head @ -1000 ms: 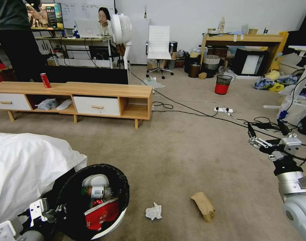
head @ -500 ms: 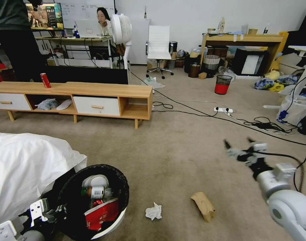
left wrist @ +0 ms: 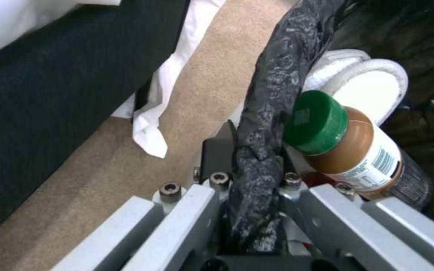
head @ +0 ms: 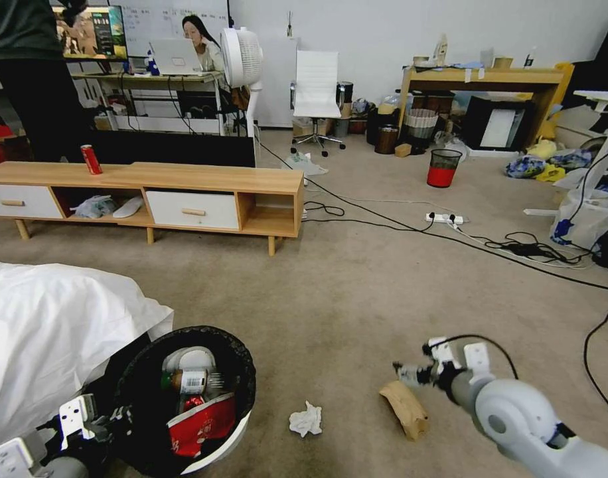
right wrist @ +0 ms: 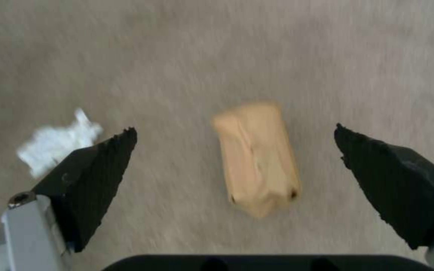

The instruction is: Pick up the trash bin and place the garbage on the floor into it.

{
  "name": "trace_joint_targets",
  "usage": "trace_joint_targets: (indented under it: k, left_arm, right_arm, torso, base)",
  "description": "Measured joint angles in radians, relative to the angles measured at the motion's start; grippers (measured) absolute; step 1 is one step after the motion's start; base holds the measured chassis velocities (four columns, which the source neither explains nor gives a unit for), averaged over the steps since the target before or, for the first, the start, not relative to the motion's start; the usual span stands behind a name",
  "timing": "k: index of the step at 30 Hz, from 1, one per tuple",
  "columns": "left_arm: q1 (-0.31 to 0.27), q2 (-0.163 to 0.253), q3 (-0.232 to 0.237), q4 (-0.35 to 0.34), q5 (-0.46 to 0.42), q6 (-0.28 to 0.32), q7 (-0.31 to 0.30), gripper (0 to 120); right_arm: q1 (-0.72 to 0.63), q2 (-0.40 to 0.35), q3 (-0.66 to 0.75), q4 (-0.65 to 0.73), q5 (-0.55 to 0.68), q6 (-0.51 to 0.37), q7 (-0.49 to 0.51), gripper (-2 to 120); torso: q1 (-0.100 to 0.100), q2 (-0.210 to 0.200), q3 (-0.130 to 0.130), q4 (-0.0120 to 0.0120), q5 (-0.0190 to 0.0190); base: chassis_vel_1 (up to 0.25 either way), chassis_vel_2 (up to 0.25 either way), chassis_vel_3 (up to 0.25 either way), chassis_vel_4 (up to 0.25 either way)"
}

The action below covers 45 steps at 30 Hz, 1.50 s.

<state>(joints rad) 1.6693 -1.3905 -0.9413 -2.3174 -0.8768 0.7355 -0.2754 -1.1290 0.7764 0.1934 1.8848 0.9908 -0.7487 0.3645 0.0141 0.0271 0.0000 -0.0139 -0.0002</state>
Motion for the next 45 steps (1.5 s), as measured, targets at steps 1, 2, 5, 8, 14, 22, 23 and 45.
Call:
trace_joint_targets:
  k: [1,2,5,8,14,22,23,45]
  left_arm:
    - [0.000,0.000,0.000,0.000,0.000,0.000,0.000,2]
    - [-0.001,0.001,0.002,0.004,0.002,0.000,0.001,2]
    - [-0.005,0.004,0.008,0.015,0.009,0.000,0.006,2]
    - [-0.008,0.004,0.010,0.018,0.011,0.000,0.008,2]
    - [-0.013,0.007,0.016,0.027,0.014,0.000,0.009,2]
    - [-0.018,0.006,0.025,0.041,0.021,0.000,0.011,2]
    - [-0.018,0.006,0.025,0.041,0.021,0.000,0.011,2]
    - [-0.024,0.014,0.027,0.067,0.023,0.000,0.016,2]
  right_arm:
    - [0.000,0.000,0.000,0.000,0.000,0.000,0.000,100]
    - [-0.004,0.000,-0.006,-0.016,-0.008,-0.001,-0.008,100]
    - [-0.014,0.002,-0.017,-0.054,-0.035,-0.002,-0.039,100]
    - [-0.015,0.009,-0.031,-0.088,-0.057,0.000,-0.061,100]
    - [0.004,0.029,-0.047,-0.178,-0.103,0.005,-0.094,100]
    - [0.077,0.079,-0.104,-0.330,-0.176,0.035,-0.113,100]
    - [0.077,0.079,-0.104,-0.330,-0.176,0.035,-0.113,100]
    - [0.271,0.231,-0.294,-0.638,-0.325,0.150,-0.178,100]
  torso:
    - [0.000,0.000,0.000,0.0000,0.0000]
    - [0.000,0.000,0.000,-0.0002,0.0001]
    - [0.000,0.000,0.000,-0.0002,0.0000]
    - [0.000,0.000,0.000,-0.0001,0.0003]
    - [0.000,0.000,0.000,0.0001,0.0003]
    - [0.000,0.000,0.000,0.0002,0.0002]
    - [0.000,0.000,0.000,0.0002,0.0002]
    - [0.000,0.000,0.000,0.0001,0.0001]
  base:
    - [0.000,0.000,0.000,0.000]
    - [0.000,0.000,0.000,0.000]
    - [0.000,0.000,0.000,0.000]
    - [0.000,0.000,0.000,0.000]
    - [0.000,0.000,0.000,0.000]
    - [0.000,0.000,0.000,0.000]
    - [0.000,0.000,0.000,0.000]
    - [0.000,0.000,0.000,0.000]
